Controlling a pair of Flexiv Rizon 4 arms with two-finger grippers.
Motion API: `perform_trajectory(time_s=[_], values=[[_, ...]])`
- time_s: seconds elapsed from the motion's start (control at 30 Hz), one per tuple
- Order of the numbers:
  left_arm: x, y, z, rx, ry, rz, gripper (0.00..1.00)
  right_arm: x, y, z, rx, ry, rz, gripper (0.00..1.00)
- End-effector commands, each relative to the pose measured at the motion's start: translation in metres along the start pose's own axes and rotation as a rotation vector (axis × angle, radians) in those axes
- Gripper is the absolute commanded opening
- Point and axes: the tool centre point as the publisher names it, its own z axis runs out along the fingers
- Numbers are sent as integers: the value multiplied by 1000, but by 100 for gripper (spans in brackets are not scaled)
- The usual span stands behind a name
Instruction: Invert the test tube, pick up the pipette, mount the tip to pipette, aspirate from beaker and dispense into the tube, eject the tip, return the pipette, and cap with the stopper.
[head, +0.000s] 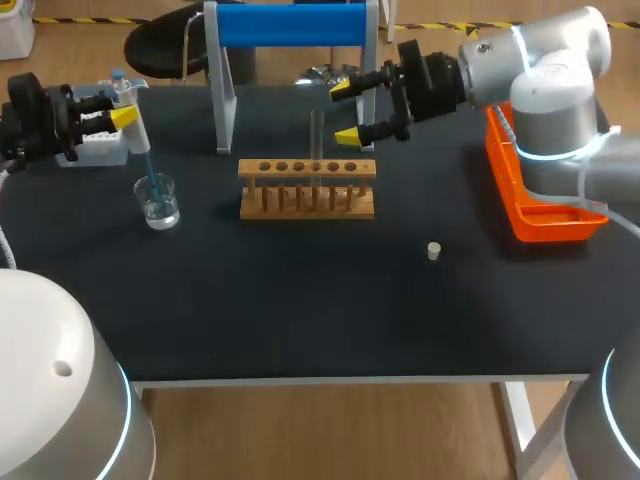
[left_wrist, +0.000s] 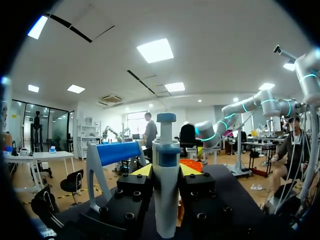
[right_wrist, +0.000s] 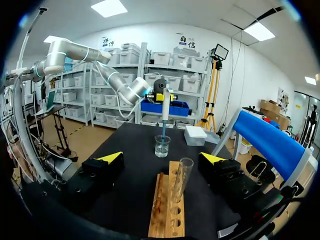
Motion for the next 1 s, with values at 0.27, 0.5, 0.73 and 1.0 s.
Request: perform_trajectory(time_s=[0.27, 0.5, 0.73, 1.0], values=[[0, -1, 0, -1, 2, -1, 0, -7, -27, 13, 8, 3, 8, 100], [0, -1, 0, -1, 2, -1, 0, -18, -39, 22, 38, 6, 3, 100], [0, -1, 0, -1, 2, -1, 0, -25, -45, 31, 67, -7, -7, 100], [0, -1, 0, -1, 2, -1, 0, -27, -48, 43, 114, -17, -19, 100]])
